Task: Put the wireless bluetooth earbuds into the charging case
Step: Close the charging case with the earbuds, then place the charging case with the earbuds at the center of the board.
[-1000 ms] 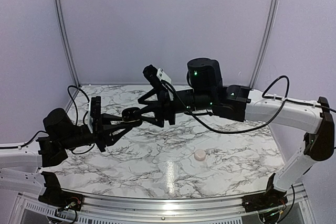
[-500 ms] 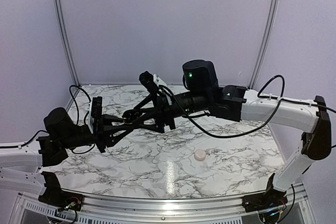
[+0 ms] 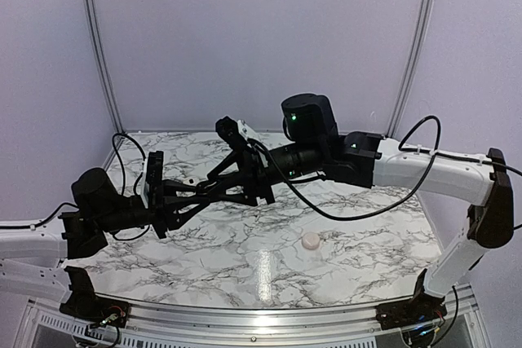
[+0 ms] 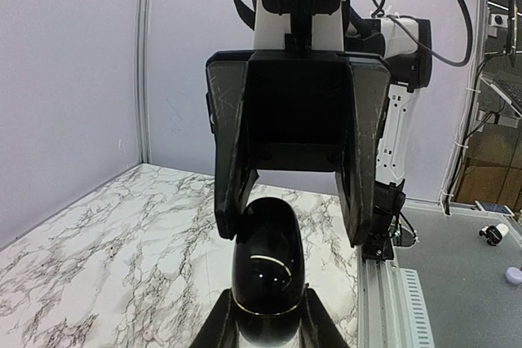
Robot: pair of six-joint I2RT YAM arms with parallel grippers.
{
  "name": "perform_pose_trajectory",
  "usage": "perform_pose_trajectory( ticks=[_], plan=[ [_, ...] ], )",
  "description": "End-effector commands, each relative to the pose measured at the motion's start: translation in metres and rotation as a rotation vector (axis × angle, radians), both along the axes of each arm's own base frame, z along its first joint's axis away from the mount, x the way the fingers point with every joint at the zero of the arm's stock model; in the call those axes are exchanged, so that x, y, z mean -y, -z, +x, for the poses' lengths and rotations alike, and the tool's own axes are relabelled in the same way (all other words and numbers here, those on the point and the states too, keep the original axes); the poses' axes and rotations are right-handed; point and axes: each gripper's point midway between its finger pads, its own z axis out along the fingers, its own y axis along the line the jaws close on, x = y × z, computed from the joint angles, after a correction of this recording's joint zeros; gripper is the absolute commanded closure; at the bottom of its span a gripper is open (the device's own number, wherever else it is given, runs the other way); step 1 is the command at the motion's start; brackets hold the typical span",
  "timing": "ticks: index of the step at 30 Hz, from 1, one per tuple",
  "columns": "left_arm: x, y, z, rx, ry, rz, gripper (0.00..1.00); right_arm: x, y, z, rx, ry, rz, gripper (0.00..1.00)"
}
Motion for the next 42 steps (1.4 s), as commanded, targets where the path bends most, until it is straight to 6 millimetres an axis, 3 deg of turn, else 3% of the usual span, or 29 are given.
perform_pose_trajectory(
  ticks=[1, 6, 11, 17, 22, 26, 32, 42],
  plan=[
    [-0.001, -0.024, 0.015, 0.004, -0.067, -0.054, 1.00, 0.002, -0.006, -0.024, 0.022, -0.082, -0.007, 0.56],
    [-0.003, -0.025, 0.023, -0.018, -0.097, -0.060, 1.00, 0.006, -0.004, -0.023, 0.026, -0.069, -0.012, 0.54],
    [-0.009, -0.013, 0.048, -0.112, -0.195, -0.054, 1.00, 0.025, -0.019, 0.012, 0.012, 0.078, 0.047, 0.42],
    [-0.025, 0.031, 0.109, -0.356, -0.398, 0.044, 1.00, 0.055, -0.014, 0.065, -0.029, 0.290, 0.077, 0.35],
    [-0.028, 0.077, 0.148, -0.509, -0.481, 0.151, 1.00, 0.082, 0.012, 0.100, -0.114, 0.436, 0.058, 0.30],
    [-0.020, 0.098, 0.172, -0.550, -0.509, 0.213, 0.98, 0.102, 0.035, 0.118, -0.158, 0.530, 0.028, 0.27],
    [-0.005, 0.138, 0.206, -0.649, -0.533, 0.294, 0.96, 0.120, 0.056, 0.130, -0.201, 0.608, -0.001, 0.22],
    [0.004, 0.193, 0.237, -0.811, -0.520, 0.355, 0.95, 0.126, 0.076, 0.132, -0.224, 0.641, -0.037, 0.19]
  ],
)
